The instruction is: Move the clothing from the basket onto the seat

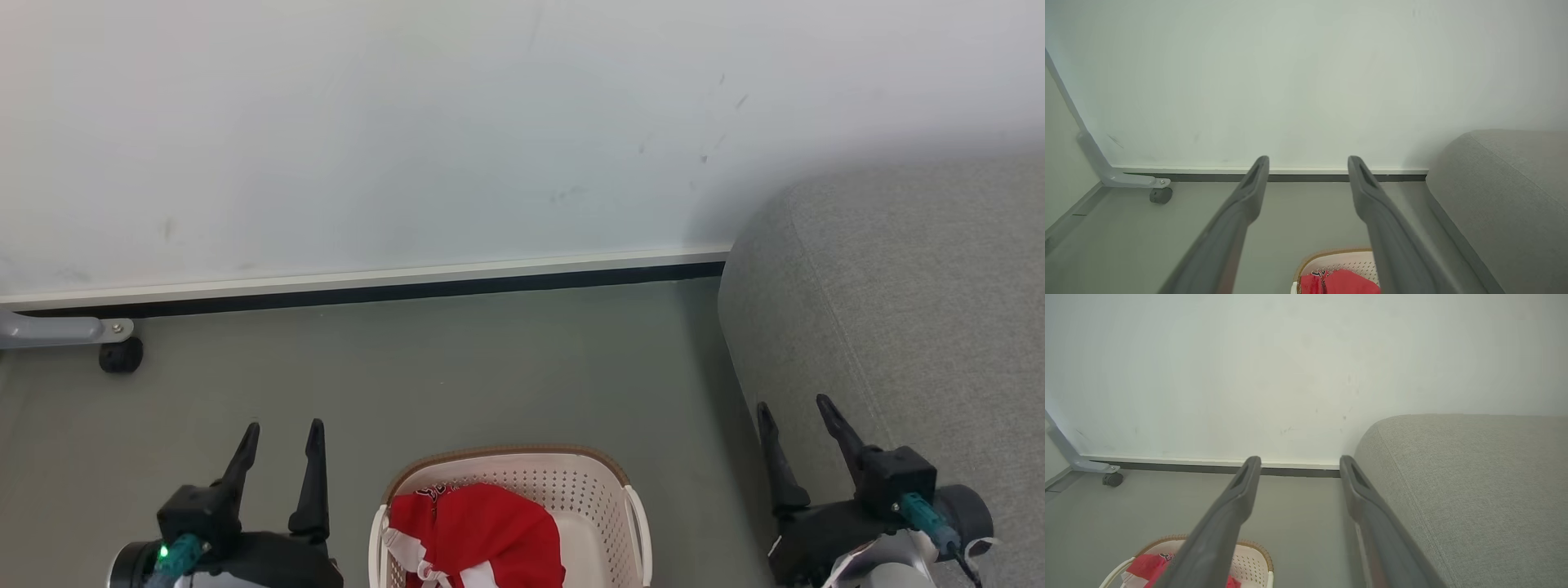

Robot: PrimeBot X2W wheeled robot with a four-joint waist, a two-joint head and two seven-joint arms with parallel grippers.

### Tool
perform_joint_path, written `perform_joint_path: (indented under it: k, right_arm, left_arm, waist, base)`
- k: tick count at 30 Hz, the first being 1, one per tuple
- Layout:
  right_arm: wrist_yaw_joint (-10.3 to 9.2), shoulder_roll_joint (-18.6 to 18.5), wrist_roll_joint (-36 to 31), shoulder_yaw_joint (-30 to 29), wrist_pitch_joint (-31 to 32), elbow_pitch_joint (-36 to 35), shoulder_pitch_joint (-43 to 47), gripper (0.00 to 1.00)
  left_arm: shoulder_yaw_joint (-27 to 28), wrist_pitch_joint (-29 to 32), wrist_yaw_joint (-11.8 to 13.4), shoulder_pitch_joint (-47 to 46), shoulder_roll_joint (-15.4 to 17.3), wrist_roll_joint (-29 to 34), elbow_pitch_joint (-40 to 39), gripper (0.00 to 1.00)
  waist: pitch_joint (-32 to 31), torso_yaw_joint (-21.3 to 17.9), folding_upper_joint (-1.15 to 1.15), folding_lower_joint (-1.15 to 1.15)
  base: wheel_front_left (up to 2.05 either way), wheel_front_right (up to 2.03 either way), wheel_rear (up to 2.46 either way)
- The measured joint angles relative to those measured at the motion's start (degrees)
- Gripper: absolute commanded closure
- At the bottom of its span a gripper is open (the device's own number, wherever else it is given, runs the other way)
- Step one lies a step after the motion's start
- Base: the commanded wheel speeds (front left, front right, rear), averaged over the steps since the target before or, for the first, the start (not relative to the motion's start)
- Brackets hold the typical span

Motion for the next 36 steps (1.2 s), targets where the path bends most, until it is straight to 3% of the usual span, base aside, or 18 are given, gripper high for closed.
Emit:
perform_joint_path:
  k: [10,36]
  right_arm:
    - [-0.62,2.9,-1.3,-0.4,-0.7,0.3,0.7,0.0]
    - [-0.6,3.2,-1.1,-2.0,-0.7,-2.3,1.0,0.0]
  left_arm:
    - [1.2,-0.7,0.5,1.6,-1.1,1.6,0.0,0.0]
    - [1.7,-0.7,0.6,1.6,-1.9,4.0,-1.5,0.0]
  waist:
    - [0.1,0.1,0.0,0.0]
    - [3.3,-0.1,0.0,0.0]
  base:
    - [0.0,0.0,0.0]
    - [0.0,0.0,0.0]
